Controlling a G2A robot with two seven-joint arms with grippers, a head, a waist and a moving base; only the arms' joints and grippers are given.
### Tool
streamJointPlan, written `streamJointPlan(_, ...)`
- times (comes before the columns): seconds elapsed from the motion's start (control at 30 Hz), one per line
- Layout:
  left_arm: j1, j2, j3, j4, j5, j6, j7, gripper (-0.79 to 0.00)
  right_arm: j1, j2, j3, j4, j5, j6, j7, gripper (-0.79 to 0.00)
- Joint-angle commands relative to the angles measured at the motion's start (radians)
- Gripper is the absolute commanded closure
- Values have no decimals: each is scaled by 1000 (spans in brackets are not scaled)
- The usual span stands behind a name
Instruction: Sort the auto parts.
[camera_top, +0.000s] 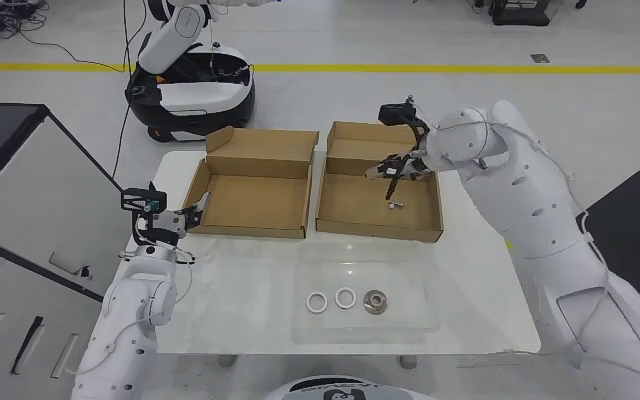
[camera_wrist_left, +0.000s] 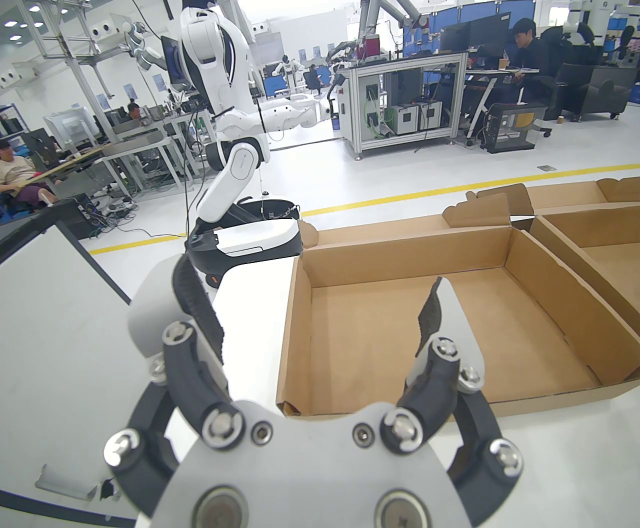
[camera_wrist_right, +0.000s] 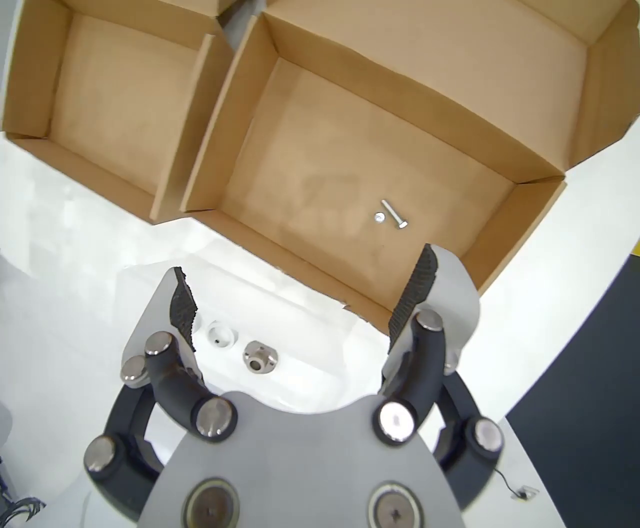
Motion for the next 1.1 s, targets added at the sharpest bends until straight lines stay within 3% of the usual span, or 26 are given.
streamJointPlan(0.0,0,0,0,0,0,0,0,-785,-36,9,65,-56,91,-4,5,-785)
streamJointPlan(0.3,0,0,0,0,0,0,0,-785,-192,42,332,-223,450,14,4,-785)
streamJointPlan(0.53,0,0,0,0,0,0,0,-785,-309,62,521,-257,711,37,9,-785)
streamJointPlan(0.8,0,0,0,0,0,0,0,-785,-416,84,678,-239,870,27,33,-785)
streamJointPlan(1.07,0,0,0,0,0,0,0,-785,-445,93,712,-239,920,8,50,-785)
